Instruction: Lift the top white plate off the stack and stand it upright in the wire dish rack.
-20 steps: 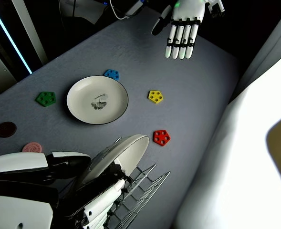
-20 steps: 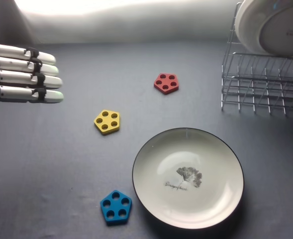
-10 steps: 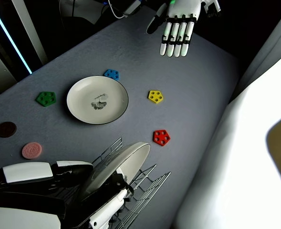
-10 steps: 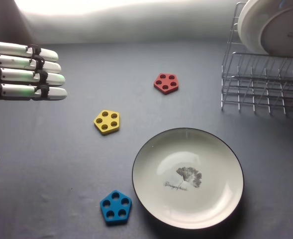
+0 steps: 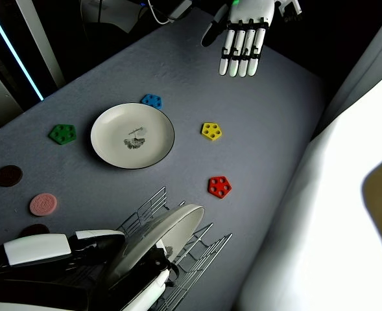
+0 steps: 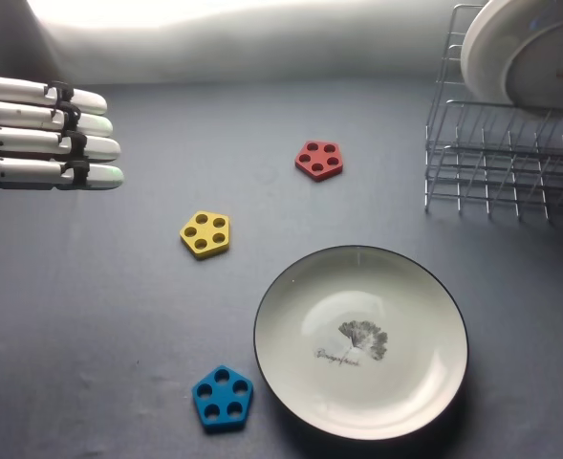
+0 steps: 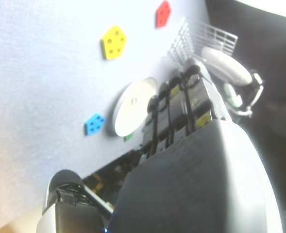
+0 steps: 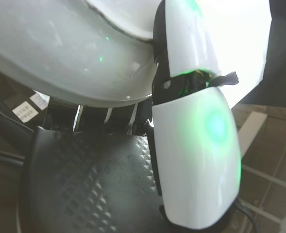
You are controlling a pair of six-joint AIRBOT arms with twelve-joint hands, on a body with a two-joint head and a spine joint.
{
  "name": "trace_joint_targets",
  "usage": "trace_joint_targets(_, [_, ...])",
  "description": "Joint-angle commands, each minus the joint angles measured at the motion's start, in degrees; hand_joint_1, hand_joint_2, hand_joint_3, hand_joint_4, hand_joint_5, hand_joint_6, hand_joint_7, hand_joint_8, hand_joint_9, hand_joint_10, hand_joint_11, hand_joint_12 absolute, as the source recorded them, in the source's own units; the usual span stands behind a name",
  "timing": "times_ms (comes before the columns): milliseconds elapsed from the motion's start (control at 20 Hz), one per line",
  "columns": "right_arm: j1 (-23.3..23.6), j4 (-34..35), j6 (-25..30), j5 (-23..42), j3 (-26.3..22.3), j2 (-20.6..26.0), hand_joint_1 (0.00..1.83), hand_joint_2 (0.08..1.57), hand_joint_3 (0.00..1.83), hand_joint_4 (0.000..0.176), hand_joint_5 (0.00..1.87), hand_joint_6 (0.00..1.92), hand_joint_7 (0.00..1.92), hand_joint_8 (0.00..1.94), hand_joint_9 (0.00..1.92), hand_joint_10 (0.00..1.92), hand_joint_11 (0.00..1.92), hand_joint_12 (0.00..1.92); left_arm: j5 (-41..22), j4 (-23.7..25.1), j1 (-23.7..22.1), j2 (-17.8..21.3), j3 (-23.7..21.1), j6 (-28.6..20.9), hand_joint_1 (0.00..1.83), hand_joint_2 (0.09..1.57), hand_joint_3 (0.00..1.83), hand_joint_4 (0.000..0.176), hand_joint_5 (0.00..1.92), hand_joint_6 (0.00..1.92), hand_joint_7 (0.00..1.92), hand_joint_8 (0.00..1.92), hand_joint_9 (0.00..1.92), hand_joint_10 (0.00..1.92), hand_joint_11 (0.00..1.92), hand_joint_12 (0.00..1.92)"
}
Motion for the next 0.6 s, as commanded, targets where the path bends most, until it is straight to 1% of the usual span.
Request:
trace_joint_targets(0, [0.4, 3.49, 1.52, 7.46, 0.76, 0.85, 1.49, 1.06, 0.0, 0.0, 0.93, 1.05, 1.07, 0.59, 1.1, 0.71, 0.98, 1.34, -3.82, -4.97, -1.01, 0.68, 0.08, 0.14, 0.11, 0.94, 0.0, 0.0, 0.08, 0.0, 0.1, 0.0, 0.1, 0.0, 0.1, 0.02])
trace_joint_targets(50, [0.09, 3.5, 1.61, 7.6, 1.11, 0.41, 1.49, 1.07, 0.0, 0.0, 0.91, 1.08, 1.05, 0.62, 1.1, 0.73, 0.97, 1.35, -4.0, -4.97, -1.01, 0.69, 0.08, 0.14, 0.11, 0.94, 0.0, 0.0, 0.07, 0.0, 0.09, 0.0, 0.09, 0.0, 0.09, 0.01])
trace_joint_targets(150, [-0.54, 3.59, 1.62, 8.13, 1.66, -0.28, 1.49, 1.06, 0.0, 0.0, 0.91, 1.04, 1.07, 0.6, 1.12, 0.71, 0.96, 1.38, -4.18, -4.98, -1.01, 0.77, 0.06, 0.14, 0.1, 0.94, 0.0, 0.0, 0.1, 0.01, 0.11, 0.01, 0.11, 0.01, 0.11, 0.02])
trace_joint_targets(300, [-1.19, 4.12, 1.62, 8.36, 2.64, -1.19, 1.49, 1.06, 0.0, 0.0, 0.9, 1.04, 1.06, 0.62, 1.12, 0.71, 0.99, 1.35, -4.28, -5.21, -1.02, 0.85, 0.06, 0.12, 0.1, 0.94, 0.0, 0.0, 0.09, 0.0, 0.11, 0.0, 0.11, 0.01, 0.1, 0.01])
trace_joint_targets(350, [-1.44, 4.29, 1.61, 8.37, 2.88, -1.47, 1.41, 1.07, 0.0, 0.0, 0.91, 1.08, 1.05, 0.71, 1.13, 0.83, 1.06, 0.83, -4.29, -5.28, -1.02, 0.9, 0.06, 0.12, 0.08, 0.94, 0.0, 0.0, 0.09, 0.0, 0.1, 0.0, 0.1, 0.0, 0.09, 0.01])
trace_joint_targets(400, [-1.77, 4.43, 1.61, 8.47, 3.12, -1.84, 1.48, 1.06, 0.01, 0.0, 0.9, 1.05, 1.05, 0.63, 1.11, 0.77, 1.02, 1.24, -4.32, -5.29, -1.02, 0.96, 0.06, 0.13, 0.08, 0.94, 0.0, 0.0, 0.08, 0.0, 0.1, 0.0, 0.09, 0.0, 0.08, 0.01])
trace_joint_targets(450, [-1.96, 4.51, 1.61, 8.47, 3.22, -2.07, 1.49, 1.06, 0.0, 0.0, 0.89, 1.04, 1.06, 0.63, 1.11, 0.74, 1.0, 1.32, -4.32, -5.29, -1.02, 1.0, 0.06, 0.13, 0.07, 0.94, 0.0, 0.0, 0.07, 0.0, 0.08, 0.0, 0.08, 0.0, 0.08, 0.0])
trace_joint_targets(500, [-2.25, 4.53, 1.61, 8.48, 3.35, -2.41, 1.49, 1.06, 0.0, 0.0, 0.9, 1.04, 1.06, 0.63, 1.1, 0.74, 1.0, 1.33, -4.29, -5.28, -1.02, 1.02, 0.05, 0.12, 0.1, 0.94, 0.0, 0.0, 0.07, 0.0, 0.09, 0.0, 0.09, 0.0, 0.08, 0.01])
trace_joint_targets(550, [-2.42, 4.57, 1.61, 8.48, 3.46, -2.64, 1.49, 1.06, 0.0, 0.0, 0.91, 1.04, 1.08, 0.59, 1.11, 0.73, 0.99, 1.34, -4.27, -5.28, -1.02, 1.02, 0.03, 0.12, 0.08, 0.93, 0.0, 0.0, 0.08, 0.0, 0.1, 0.01, 0.11, 0.01, 0.11, 0.02])
